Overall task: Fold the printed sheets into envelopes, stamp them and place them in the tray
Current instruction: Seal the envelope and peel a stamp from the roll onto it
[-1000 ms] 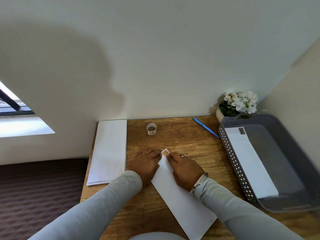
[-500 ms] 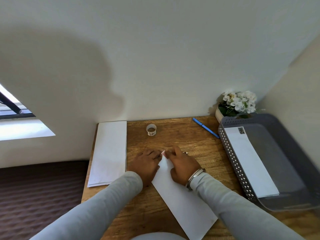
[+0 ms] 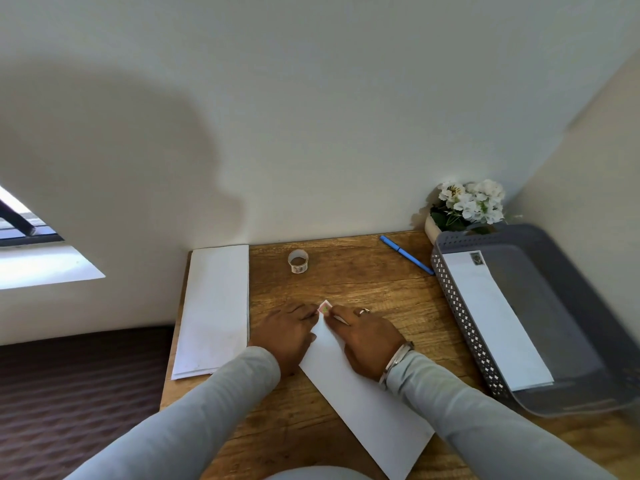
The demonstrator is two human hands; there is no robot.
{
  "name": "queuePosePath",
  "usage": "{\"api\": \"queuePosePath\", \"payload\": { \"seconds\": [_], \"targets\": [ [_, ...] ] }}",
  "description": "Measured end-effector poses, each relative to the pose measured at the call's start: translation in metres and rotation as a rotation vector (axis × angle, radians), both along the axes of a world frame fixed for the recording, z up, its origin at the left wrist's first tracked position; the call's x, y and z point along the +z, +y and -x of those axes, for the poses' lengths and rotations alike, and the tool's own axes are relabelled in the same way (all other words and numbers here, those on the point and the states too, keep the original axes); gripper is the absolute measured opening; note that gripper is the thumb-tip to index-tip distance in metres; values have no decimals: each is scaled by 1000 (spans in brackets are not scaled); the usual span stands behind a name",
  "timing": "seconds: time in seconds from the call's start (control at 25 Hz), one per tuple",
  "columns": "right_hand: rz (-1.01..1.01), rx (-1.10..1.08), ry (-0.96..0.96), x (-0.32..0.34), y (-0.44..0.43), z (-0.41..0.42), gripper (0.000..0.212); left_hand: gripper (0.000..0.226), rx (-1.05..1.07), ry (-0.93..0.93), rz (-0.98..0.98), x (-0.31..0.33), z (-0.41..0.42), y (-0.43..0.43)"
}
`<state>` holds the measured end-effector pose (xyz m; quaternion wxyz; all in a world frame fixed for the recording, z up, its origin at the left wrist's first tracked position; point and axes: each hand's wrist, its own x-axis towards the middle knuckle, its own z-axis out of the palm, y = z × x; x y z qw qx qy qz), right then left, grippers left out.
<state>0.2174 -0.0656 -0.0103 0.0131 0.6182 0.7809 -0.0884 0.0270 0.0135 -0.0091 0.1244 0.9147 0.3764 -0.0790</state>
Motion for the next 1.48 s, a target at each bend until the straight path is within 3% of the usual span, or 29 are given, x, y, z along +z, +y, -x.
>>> {"api": "queuePosePath", "payload": {
  "seconds": [0.24,0.52,0.8,1.0,1.2,1.28,1.4,1.48],
  "targets": [
    [16,-26,23,0,-3,-1,58,54,26,-6,-19,1,4,-5],
    [79,16,-55,5,8,2,76,52,75,-39,-3,-1,8,-2],
    [156,-134,-46,8,15,15,87,52,98,25,-73,1,5,-7],
    [82,-172,93,3,5,7,71,72,179,79,-50,2,4,-19],
    [57,-239,238,-4,-5,-3,62,92,401,3,135,8,-5,-14],
    [93,-268,324,-1,-5,-5,64,76,503,-119,259,7,-6,-8],
    [123,-375,488,9,-3,-6,66,30,584,-290,403,8,-4,3],
    [129,-485,639,16,-3,-9,64,16,604,-424,479,13,-3,12]
  ]
}}
